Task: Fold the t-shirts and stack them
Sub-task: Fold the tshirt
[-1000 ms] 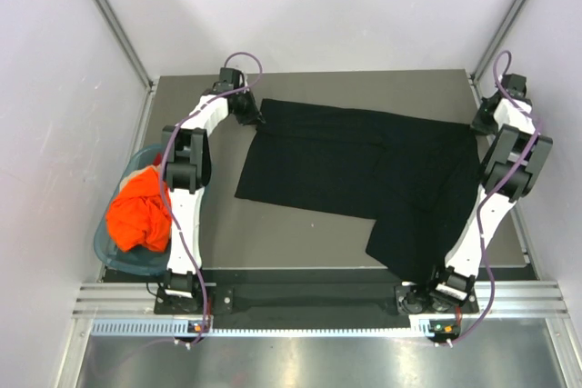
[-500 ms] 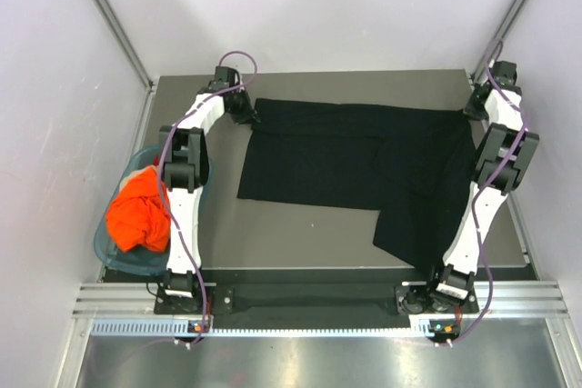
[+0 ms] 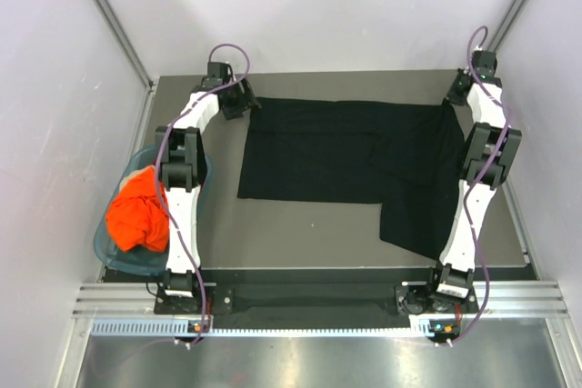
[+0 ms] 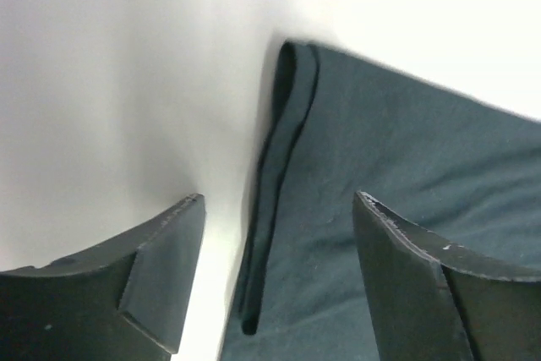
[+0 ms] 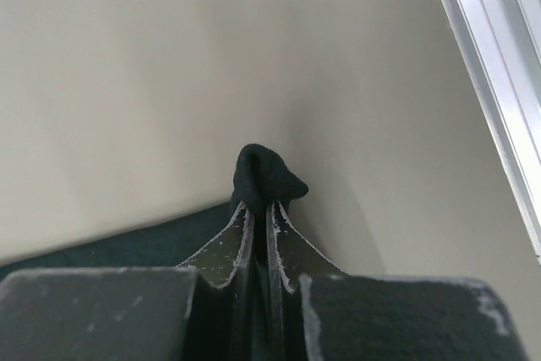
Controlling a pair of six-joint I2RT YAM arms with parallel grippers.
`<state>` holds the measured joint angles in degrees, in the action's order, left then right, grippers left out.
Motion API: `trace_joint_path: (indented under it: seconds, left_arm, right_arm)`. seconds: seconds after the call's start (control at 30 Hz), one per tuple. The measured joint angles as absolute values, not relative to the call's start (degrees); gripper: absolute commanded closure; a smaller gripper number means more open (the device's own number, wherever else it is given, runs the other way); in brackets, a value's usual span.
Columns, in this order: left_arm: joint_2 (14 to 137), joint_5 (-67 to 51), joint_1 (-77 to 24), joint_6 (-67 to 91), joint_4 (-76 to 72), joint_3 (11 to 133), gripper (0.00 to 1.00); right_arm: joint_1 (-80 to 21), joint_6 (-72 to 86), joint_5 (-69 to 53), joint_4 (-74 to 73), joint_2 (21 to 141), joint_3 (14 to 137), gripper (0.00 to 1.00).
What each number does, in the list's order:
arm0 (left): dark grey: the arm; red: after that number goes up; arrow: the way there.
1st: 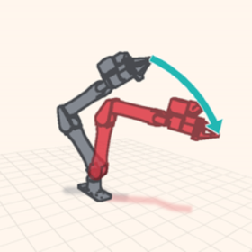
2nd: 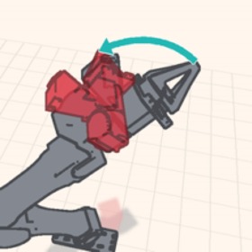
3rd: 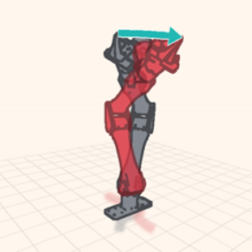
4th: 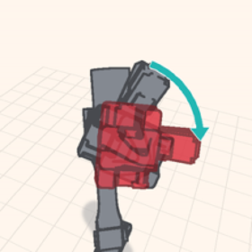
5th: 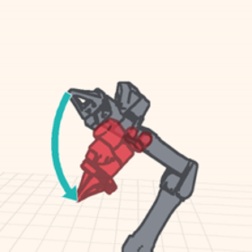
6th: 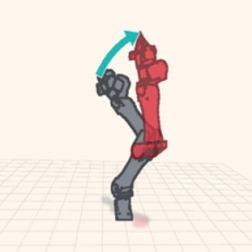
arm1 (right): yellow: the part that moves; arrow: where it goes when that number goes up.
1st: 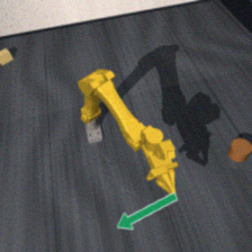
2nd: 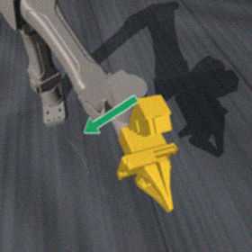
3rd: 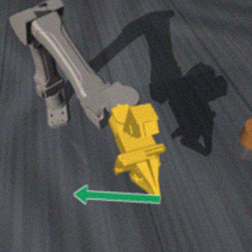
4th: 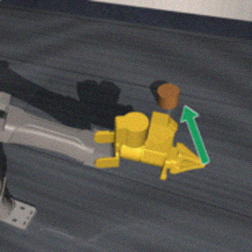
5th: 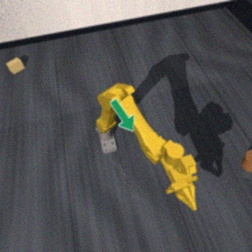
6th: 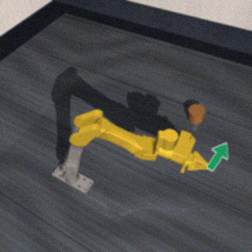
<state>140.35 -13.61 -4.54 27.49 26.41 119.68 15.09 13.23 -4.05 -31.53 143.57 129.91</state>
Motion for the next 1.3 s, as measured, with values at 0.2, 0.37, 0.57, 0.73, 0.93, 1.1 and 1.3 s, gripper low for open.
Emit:
trace_joint_path:
  seconds: [0.2,0.37,0.57,0.73,0.93,1.1,1.3]
  left_arm:
    - [141.99,-14.26,-4.36,28.62,23.49,122.17,0.34]
    - [144.07,-15.88,-4.54,29.95,18.63,123.13,0.39]
    - [145.84,-16.56,-5.15,31.05,15.68,123.57,0.59]
    - [146.8,-15.57,-5.37,32.03,14.63,123.63,0.92]
    - [146.98,-12.69,-5.41,32.21,13.91,123.63,1.0]
    - [146.98,-9.85,-5.3,31.79,13.34,123.79,1.0]
    - [146.98,-6.96,-4.67,31.33,13.17,124.42,1.0]
  right_arm:
    - [15.18,13.78,-4.69,-30.13,143.57,129.51,0.98]
    - [15.29,14.15,-5.21,-27.44,143.44,126.1,0.98]
    - [15.29,14.2,-6.0,-26.17,143.41,125.25,0.98]
    - [15.55,14.66,-6.42,-26.0,143.41,125.23,0.98]
    - [15.94,15.29,-7.2,-25.47,143.41,125.23,0.98]
    - [15.99,15.68,-7.64,-24.38,143.44,125.23,0.98]
    - [16.1,16.8,-7.79,-22.55,143.44,125.25,0.98]
